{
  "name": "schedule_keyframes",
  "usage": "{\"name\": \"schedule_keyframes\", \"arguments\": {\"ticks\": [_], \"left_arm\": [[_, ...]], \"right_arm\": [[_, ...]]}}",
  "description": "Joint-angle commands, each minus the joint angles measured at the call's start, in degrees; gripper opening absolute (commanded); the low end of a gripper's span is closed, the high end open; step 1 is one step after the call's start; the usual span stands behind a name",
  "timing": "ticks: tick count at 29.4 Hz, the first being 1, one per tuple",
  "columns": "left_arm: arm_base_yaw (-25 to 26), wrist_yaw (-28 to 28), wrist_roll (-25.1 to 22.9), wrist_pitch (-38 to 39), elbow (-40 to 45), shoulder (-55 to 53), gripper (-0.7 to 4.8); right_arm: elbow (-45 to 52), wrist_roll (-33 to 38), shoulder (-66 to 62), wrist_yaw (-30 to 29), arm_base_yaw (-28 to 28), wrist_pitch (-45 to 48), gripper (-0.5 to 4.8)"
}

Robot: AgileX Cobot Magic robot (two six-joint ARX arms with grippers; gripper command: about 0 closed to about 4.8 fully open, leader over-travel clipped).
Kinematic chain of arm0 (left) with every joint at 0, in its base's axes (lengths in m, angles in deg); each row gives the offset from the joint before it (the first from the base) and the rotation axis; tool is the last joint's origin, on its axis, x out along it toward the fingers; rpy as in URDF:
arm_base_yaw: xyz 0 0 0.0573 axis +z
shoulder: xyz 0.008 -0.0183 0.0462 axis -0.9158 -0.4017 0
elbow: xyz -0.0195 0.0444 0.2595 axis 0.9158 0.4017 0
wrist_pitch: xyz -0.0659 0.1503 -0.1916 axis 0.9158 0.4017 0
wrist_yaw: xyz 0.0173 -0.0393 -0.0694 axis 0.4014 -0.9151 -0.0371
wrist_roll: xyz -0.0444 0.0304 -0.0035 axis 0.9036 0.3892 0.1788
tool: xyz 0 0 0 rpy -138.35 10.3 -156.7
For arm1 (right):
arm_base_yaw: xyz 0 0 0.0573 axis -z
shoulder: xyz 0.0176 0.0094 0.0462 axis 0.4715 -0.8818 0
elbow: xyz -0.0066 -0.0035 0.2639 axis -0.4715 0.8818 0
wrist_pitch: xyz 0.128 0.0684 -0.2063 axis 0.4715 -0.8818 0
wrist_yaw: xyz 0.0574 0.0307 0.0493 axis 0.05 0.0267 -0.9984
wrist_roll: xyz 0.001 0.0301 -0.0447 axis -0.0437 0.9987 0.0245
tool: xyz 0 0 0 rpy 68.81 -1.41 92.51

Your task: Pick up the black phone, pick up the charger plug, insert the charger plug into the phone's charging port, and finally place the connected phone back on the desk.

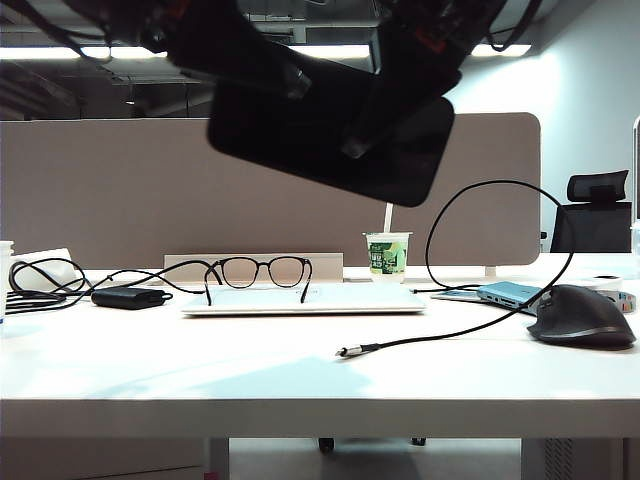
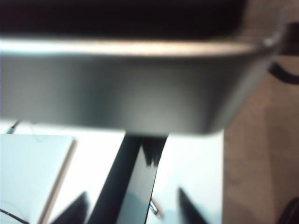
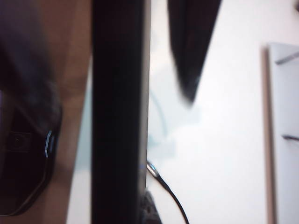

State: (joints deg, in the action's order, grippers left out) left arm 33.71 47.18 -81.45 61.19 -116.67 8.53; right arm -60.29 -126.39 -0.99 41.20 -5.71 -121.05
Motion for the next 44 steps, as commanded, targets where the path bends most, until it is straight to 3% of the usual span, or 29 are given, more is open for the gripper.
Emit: {"name": "schedule_keyframes", "arguments": {"ticks": [1, 7, 13, 21, 30, 35, 44], "left_arm": [[0.11, 0.57, 2.45, -3.28, -0.31, 0.11, 3.92], [1.05, 0.00, 8.20, -10.95, -0.31, 0.11, 4.09], [3.43, -6.25, 20.44, -24.59, -0.31, 0.09, 4.09], [3.63, -7.26, 32.76, -40.65, -0.28, 0.04, 4.08], [3.61, -8.37, 46.03, -52.33, -0.28, 0.04, 4.03], [3.61, -11.15, 50.62, -55.80, -0.28, 0.04, 3.96], [3.61, -15.10, 53.29, -56.02, -0.28, 0.04, 3.94]], "right_arm": [[-0.48, 0.57, 2.75, -1.07, 0.68, 1.33, -0.01], [-0.50, 1.20, 7.45, -2.73, 3.93, 1.40, -0.01], [-0.48, 5.29, 13.22, -8.50, 8.48, 4.59, -0.01], [-0.48, 19.96, 16.20, -26.75, 12.24, 21.22, -0.01], [-0.44, 32.50, 14.45, -35.36, 12.09, 36.41, -0.01], [-0.44, 34.82, 13.22, -39.23, 12.02, 37.44, -0.01], [-0.39, 35.15, 10.88, -41.22, 9.62, 37.46, -0.01]]}}
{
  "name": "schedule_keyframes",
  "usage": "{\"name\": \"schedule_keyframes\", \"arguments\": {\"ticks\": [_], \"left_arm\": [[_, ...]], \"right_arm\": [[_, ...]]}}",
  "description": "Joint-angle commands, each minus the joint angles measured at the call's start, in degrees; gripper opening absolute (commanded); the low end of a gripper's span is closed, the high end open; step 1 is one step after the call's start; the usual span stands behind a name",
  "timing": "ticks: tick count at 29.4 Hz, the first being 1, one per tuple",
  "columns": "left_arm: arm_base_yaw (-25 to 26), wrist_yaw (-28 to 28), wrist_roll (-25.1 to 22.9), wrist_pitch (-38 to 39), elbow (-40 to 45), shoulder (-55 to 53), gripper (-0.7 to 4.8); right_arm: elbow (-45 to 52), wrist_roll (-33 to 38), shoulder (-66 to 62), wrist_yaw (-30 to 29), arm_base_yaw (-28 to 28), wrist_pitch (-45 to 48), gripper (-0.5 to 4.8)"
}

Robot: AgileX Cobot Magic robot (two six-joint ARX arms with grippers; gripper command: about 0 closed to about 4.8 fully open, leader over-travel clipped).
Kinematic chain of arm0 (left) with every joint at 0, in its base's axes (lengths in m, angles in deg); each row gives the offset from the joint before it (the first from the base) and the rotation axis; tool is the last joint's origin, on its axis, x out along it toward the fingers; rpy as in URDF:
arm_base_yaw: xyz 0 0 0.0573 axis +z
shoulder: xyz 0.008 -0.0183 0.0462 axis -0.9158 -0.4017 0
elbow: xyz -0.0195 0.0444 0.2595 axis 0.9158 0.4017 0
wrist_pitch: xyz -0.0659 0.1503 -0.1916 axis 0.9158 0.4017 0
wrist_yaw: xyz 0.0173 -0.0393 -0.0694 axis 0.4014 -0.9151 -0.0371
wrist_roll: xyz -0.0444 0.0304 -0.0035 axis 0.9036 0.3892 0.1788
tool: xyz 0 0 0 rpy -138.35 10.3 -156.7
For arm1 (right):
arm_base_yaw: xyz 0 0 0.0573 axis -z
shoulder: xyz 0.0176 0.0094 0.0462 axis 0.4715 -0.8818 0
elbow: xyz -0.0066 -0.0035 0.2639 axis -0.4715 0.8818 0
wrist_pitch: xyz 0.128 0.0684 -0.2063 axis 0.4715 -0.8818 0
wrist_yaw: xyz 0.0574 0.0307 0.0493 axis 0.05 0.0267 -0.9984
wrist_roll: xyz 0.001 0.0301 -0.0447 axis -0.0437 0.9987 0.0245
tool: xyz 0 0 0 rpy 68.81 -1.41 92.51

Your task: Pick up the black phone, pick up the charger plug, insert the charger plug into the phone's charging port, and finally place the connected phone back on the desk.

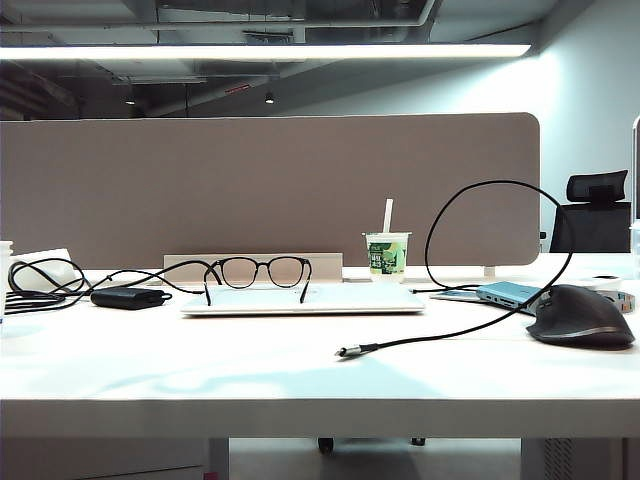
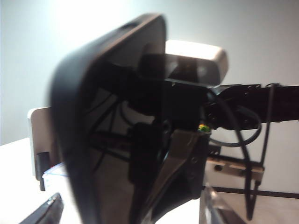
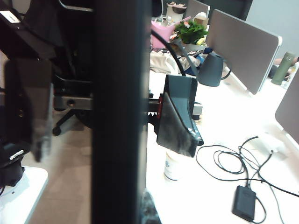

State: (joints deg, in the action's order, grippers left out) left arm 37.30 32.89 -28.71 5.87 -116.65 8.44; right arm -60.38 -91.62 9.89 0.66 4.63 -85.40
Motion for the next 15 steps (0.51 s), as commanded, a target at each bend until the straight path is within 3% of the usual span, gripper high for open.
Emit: {"name": "schedule_keyframes", "arguments": {"ticks": [1, 15], "left_arm": [[0.02, -0.81, 0.55, -0.70, -0.31, 0.13, 3.94], [0.02, -0.44, 0.55, -1.40, -0.31, 0.13, 3.93]], "right_arm": [[-0.31, 0.39, -0.22, -0.81, -0.85, 1.84, -0.01], [-0.28, 0.42, -1.03, -1.31, -0.85, 1.46, -0.01]]}}
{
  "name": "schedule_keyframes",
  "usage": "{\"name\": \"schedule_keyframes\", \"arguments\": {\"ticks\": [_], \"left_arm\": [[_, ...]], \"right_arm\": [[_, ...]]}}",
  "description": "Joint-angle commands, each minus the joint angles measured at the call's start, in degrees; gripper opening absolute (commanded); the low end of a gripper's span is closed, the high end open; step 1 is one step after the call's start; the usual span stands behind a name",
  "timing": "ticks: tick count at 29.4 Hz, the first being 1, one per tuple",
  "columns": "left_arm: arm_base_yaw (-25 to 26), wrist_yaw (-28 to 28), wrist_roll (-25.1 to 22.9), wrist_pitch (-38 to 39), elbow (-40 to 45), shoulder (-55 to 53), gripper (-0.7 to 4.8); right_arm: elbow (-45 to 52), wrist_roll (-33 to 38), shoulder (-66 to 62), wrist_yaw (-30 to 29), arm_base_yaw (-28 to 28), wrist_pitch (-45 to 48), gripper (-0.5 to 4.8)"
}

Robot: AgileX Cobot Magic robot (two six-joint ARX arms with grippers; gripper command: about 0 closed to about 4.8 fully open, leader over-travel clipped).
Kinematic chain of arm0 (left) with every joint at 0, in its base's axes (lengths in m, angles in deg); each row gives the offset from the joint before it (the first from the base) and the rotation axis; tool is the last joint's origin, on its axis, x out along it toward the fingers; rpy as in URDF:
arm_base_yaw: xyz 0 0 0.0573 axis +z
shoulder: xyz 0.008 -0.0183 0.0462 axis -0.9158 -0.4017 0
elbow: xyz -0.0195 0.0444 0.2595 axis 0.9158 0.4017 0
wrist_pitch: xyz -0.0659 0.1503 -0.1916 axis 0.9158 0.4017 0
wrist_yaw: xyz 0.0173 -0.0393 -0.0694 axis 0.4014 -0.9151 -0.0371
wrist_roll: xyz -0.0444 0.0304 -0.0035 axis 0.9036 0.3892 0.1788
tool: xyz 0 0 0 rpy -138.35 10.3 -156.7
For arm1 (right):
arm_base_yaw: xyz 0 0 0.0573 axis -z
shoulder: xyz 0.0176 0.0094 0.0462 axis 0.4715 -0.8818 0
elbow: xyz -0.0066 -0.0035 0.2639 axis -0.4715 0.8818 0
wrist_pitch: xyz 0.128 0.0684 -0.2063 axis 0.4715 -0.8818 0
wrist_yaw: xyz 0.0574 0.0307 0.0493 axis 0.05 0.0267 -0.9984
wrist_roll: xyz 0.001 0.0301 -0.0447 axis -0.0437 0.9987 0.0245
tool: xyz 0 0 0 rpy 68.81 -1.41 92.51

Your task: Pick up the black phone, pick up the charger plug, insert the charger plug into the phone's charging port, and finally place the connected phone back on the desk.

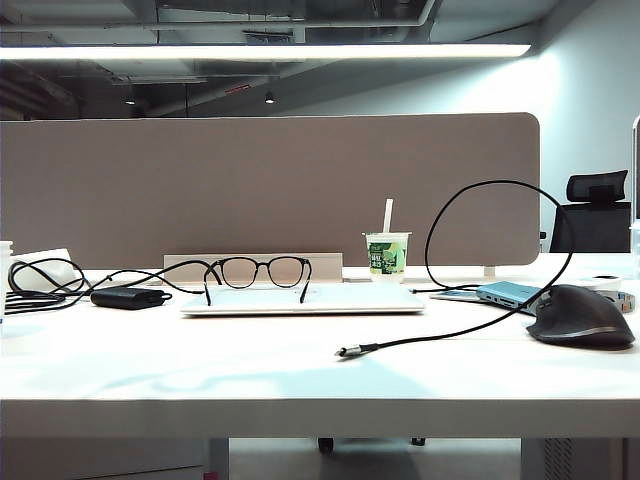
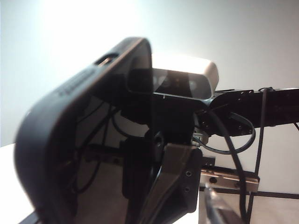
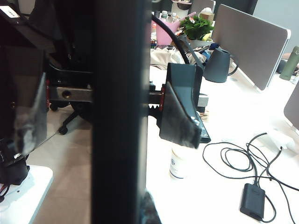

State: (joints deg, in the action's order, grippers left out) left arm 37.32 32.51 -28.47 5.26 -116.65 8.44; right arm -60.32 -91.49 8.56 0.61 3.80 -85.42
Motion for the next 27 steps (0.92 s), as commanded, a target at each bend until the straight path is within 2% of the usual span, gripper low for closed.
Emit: {"name": "schedule_keyframes", "arguments": {"ticks": [1, 4, 8, 13, 24, 27], "left_arm": [[0.00, -0.11, 0.31, -0.79, -0.31, 0.13, 3.93], [0.00, -0.20, 0.35, -1.31, -0.33, 0.15, 3.89], [0.00, -0.22, 2.05, -3.69, -0.33, 0.15, 3.25], [0.00, -0.46, 3.96, -4.15, -0.33, 0.13, 3.26], [0.00, -0.42, 4.07, -4.61, -0.33, 0.13, 3.25], [0.00, -0.33, 5.44, -5.57, -0.33, 0.13, 3.25]], "right_arm": [[-0.35, 0.26, 0.24, -2.08, -0.02, 1.31, -0.01], [-0.35, 0.28, 0.04, -2.84, -0.02, 0.26, -0.01], [-0.33, 0.26, 0.04, -2.84, -0.02, -0.96, -0.01], [-0.33, 0.22, 0.02, -2.67, -0.02, -0.96, -0.01], [-0.33, 0.22, 0.02, -3.23, -0.02, -0.85, -0.01], [-0.33, 0.24, 0.02, -3.34, -0.11, -0.44, -0.01]]}}
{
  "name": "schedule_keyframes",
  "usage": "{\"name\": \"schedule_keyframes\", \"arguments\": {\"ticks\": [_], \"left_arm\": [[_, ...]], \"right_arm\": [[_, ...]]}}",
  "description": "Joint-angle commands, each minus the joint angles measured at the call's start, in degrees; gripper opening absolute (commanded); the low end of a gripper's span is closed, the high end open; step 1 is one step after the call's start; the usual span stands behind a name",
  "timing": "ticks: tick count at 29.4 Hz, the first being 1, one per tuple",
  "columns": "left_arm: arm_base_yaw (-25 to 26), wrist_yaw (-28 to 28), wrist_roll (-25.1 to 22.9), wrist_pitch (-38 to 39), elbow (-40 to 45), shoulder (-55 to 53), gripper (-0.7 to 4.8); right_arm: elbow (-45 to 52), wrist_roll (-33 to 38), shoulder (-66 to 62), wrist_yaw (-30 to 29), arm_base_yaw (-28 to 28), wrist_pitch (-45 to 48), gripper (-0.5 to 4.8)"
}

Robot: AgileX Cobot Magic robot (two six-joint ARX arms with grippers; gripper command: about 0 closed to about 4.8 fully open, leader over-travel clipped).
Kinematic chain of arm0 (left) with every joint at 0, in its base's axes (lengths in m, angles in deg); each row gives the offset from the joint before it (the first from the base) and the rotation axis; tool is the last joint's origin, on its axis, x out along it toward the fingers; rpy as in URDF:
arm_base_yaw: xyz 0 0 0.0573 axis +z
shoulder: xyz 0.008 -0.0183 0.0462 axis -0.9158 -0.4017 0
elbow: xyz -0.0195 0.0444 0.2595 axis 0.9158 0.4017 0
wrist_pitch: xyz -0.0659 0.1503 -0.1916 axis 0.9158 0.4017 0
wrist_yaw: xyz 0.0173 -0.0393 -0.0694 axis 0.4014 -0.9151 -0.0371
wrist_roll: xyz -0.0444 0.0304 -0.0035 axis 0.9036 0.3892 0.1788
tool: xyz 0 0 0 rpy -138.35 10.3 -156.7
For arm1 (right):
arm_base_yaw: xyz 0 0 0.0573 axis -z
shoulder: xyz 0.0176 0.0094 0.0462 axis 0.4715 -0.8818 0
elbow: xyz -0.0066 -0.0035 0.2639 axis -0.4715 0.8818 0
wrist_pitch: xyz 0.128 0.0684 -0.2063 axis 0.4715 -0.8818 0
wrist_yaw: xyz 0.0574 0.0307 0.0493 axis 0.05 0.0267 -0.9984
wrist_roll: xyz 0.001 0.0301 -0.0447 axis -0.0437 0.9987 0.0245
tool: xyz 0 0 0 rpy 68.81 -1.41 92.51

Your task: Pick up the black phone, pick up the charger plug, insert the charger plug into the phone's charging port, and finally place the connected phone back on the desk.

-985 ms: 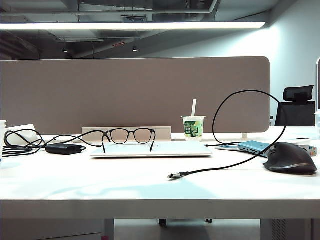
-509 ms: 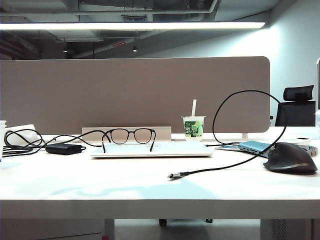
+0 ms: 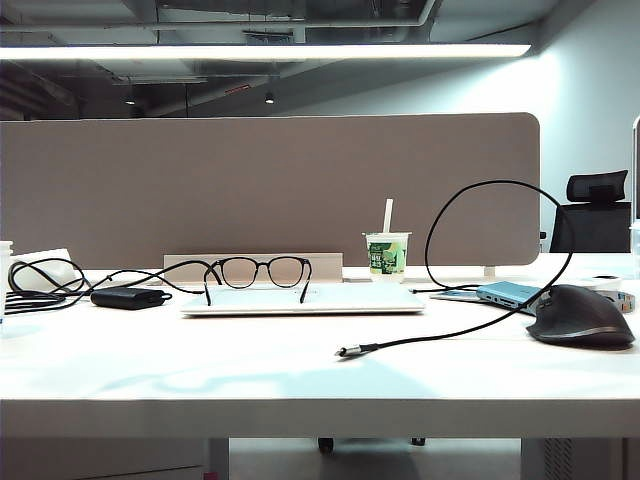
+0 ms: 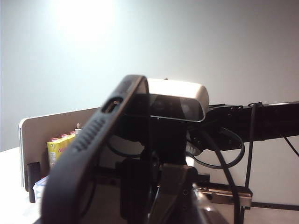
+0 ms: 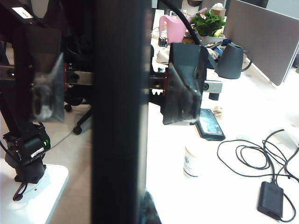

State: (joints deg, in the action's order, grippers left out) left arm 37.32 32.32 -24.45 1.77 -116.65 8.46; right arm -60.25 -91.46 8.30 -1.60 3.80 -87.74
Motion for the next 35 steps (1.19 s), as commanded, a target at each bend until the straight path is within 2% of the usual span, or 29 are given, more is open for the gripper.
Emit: {"name": "schedule_keyframes", "arguments": {"ticks": [1, 26, 28, 30, 32, 35], "left_arm": [[0.00, -0.09, 1.49, -2.45, -0.33, 0.11, 3.25], [0.00, -0.26, 2.95, -7.04, -0.33, 0.11, 2.97], [0.00, -0.24, 2.91, -7.04, -0.33, 0.11, 2.47], [0.00, -0.22, 2.91, -7.02, -0.33, 0.11, 1.36], [0.00, -0.22, 2.93, -6.97, -0.31, 0.11, 0.61], [0.00, -0.22, 2.93, -6.95, -0.31, 0.11, 0.49]], "right_arm": [[-0.39, 0.22, 0.28, -1.09, -0.44, 2.10, -0.01], [-0.42, 2.01, -0.42, 0.28, -2.80, 7.56, -0.01], [-0.42, 2.03, -0.39, 0.28, -2.80, 7.56, -0.01], [-0.42, 2.05, -0.42, 0.26, -2.80, 7.54, -0.01], [-0.42, 2.14, -0.42, 0.26, -2.80, 7.54, -0.01], [-0.39, 2.16, -0.42, 0.24, -2.80, 7.52, -0.01]]}}
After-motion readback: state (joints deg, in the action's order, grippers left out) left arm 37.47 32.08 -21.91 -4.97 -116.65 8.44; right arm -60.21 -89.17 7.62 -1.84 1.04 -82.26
